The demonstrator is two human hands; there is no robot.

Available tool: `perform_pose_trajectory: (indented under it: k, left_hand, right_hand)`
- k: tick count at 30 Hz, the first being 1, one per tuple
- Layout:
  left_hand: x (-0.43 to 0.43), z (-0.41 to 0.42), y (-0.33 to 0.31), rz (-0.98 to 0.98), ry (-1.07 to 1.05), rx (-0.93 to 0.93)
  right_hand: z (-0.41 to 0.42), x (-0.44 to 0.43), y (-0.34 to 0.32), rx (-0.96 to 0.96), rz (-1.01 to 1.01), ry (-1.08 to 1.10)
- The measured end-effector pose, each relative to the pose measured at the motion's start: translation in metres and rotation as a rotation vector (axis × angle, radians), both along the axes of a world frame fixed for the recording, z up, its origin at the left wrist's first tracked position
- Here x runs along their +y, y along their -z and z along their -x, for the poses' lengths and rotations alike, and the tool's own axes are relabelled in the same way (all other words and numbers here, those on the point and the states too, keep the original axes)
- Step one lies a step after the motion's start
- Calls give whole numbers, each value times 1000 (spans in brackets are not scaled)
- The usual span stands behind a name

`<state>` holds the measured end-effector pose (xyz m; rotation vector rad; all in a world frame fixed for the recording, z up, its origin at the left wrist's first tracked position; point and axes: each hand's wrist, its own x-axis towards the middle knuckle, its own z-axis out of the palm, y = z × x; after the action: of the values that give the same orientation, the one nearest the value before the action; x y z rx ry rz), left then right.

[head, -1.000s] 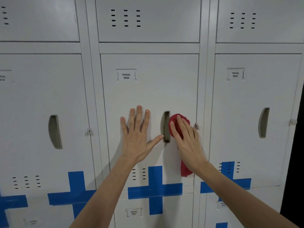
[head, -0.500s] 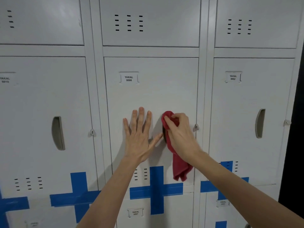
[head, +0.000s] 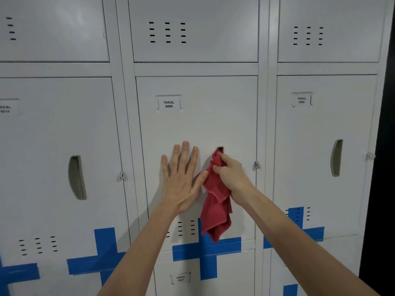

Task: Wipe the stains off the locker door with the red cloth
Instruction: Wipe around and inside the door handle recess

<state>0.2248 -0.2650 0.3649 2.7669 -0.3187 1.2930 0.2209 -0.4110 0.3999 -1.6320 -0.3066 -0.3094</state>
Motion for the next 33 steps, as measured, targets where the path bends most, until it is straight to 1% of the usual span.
perform_pose_trajectory:
  k: [1, 3, 5, 8, 10, 12, 13, 14, 15, 16, 18, 19, 20, 21, 24, 26, 31, 33]
  left_hand:
    - [-1, 0, 0, 9, 6, -2]
    - [-2, -1, 1, 24, 22, 1]
    - [-1, -1, 1, 29, 31, 14]
    - [0, 0, 0, 17, 26, 23]
    - [-1, 1, -1, 20, 22, 28]
    - [-1, 2, 0, 18, 10, 29]
    - [-1, 2, 0, 14, 5, 30]
    - [-1, 2, 0, 10, 4, 31]
    - [0, 2, 0, 10, 7, 33]
    - [0, 3, -1, 13, 12, 36]
    - [1, 4, -3, 11, 20, 46]
    - [1, 4, -3, 6, 18, 48]
    - [1, 5, -3, 2, 13, 48]
    - [1, 5, -3, -2, 7, 46]
    - [2, 4, -1, -13, -6, 36]
    - [3, 3, 0, -12, -6, 31]
    - [1, 1, 1, -16, -21, 3]
    - [1, 1, 1, -15, -18, -4]
  right_hand:
    - [4, -1, 2, 32, -48, -44]
    - [11, -1, 10, 41, -67, -81]
    - [17, -1, 18, 15, -25, -55]
    - [16, -2, 24, -32, 121, 24]
    - [18, -8, 22, -26, 233, 36]
    - [23, -18, 14, 28, 317, -9]
    - [27, -24, 9, 53, 319, -42]
    - [32, -29, 2, 43, 294, -49]
    - [35, -33, -5, -28, 276, 4]
    - [38, -35, -11, -158, 310, 123]
    - [40, -34, -17, -449, 517, 405]
    - [40, -32, -17, -572, 638, 506]
    - [36, -30, -13, -658, 773, 566]
    - [31, -28, -8, -704, 914, 591]
    - [9, -29, 6, -760, 1280, 650]
    - [2, -32, 5, -790, 1438, 691]
    - [8, -26, -3, -794, 1679, 744]
    - [11, -20, -5, -791, 1747, 758]
